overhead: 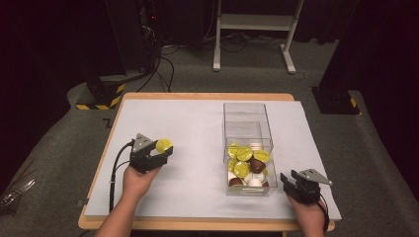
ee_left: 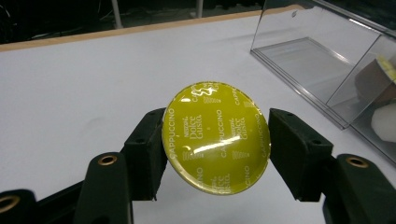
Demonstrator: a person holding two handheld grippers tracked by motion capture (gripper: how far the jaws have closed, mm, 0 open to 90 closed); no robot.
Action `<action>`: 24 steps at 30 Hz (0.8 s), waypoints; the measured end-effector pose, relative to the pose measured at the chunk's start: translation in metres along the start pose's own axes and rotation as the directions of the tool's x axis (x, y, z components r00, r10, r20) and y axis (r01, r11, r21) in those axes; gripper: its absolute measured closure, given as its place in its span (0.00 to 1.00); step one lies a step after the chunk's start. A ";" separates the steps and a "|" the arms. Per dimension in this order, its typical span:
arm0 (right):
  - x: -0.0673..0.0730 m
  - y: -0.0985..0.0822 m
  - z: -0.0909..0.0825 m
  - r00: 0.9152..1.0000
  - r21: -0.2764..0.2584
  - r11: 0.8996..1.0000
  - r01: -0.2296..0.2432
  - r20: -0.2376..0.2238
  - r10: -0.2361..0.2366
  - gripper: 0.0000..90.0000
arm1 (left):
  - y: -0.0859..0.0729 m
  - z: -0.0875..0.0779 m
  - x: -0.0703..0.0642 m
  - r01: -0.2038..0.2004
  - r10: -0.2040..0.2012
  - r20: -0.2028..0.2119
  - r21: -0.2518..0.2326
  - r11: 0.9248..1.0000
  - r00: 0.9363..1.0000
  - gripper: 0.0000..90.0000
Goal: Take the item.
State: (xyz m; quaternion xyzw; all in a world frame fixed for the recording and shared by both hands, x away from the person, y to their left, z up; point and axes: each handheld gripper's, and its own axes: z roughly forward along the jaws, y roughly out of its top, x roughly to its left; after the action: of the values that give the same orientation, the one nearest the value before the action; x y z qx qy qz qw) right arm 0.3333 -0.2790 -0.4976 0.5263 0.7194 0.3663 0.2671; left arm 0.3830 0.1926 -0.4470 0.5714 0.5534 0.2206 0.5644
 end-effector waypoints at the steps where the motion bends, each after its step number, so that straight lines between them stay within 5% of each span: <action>1: 0.000 0.000 0.000 1.000 0.001 1.000 -0.002 0.000 0.002 0.59 | -0.001 0.002 0.001 0.008 -0.008 -0.002 0.002 1.000 1.000 0.45; 24: 0.000 0.000 0.000 1.000 0.004 1.000 -0.004 -0.011 0.004 0.59 | -0.025 0.039 0.012 0.021 -0.016 -0.050 0.110 0.994 0.999 0.45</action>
State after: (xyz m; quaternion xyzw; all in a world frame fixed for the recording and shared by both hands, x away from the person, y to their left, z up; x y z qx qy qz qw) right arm 0.3336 -0.2793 -0.4981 0.5265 0.7203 0.3682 0.2615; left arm 0.4110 0.1809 -0.4837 0.5909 0.5837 0.1983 0.5203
